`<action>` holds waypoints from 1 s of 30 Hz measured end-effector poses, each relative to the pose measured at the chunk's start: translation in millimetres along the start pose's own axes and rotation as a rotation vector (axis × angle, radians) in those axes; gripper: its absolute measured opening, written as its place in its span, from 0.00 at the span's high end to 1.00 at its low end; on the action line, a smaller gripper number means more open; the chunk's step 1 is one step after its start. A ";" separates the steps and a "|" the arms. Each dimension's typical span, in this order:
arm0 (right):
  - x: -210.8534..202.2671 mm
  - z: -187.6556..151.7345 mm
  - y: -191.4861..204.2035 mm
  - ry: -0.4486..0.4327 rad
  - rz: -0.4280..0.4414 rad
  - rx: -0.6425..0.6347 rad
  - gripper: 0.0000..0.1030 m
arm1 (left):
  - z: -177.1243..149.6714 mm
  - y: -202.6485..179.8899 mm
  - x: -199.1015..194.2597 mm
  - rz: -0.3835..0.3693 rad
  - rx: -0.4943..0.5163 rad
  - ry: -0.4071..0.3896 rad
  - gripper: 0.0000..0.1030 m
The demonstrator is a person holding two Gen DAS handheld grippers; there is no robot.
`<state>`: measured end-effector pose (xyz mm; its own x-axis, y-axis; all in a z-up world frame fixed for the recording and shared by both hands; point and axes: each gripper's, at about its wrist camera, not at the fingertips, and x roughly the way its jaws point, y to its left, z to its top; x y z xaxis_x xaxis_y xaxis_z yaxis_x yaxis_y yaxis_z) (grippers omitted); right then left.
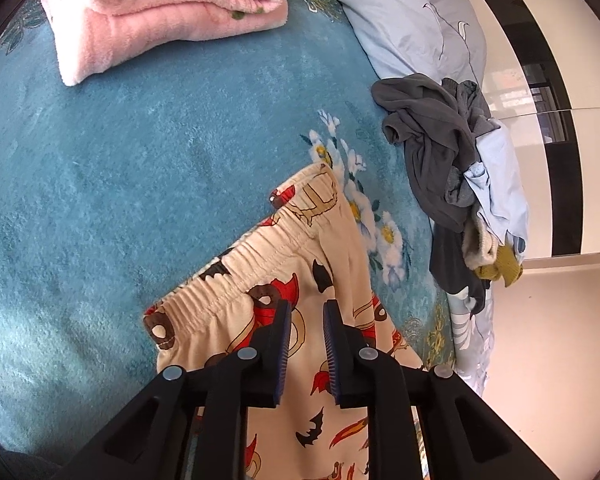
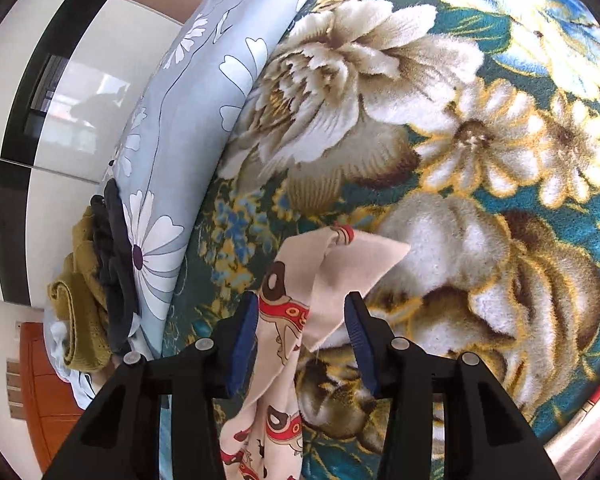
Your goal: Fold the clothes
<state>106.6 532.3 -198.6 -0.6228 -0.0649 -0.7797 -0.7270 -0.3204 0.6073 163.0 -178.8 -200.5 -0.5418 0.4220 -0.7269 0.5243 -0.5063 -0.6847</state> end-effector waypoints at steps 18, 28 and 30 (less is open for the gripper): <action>-97.5 -23.7 49.9 -0.164 -0.206 -0.214 0.97 | -1.8 5.1 2.8 0.011 -0.046 0.016 0.75; 21.5 -9.3 107.5 0.065 -0.247 -0.417 0.69 | -2.5 5.5 -5.2 0.019 -0.028 0.019 0.74; 9.7 -12.4 114.3 0.059 -0.105 -0.428 0.63 | -0.1 11.9 -10.1 -0.010 -0.062 0.004 0.67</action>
<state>21.0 483.3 -138.6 -0.5253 -0.0607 -0.8488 -0.5924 -0.6900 0.4160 174.8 -189.0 -201.4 -0.5445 0.4296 -0.7204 0.5591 -0.4544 -0.6935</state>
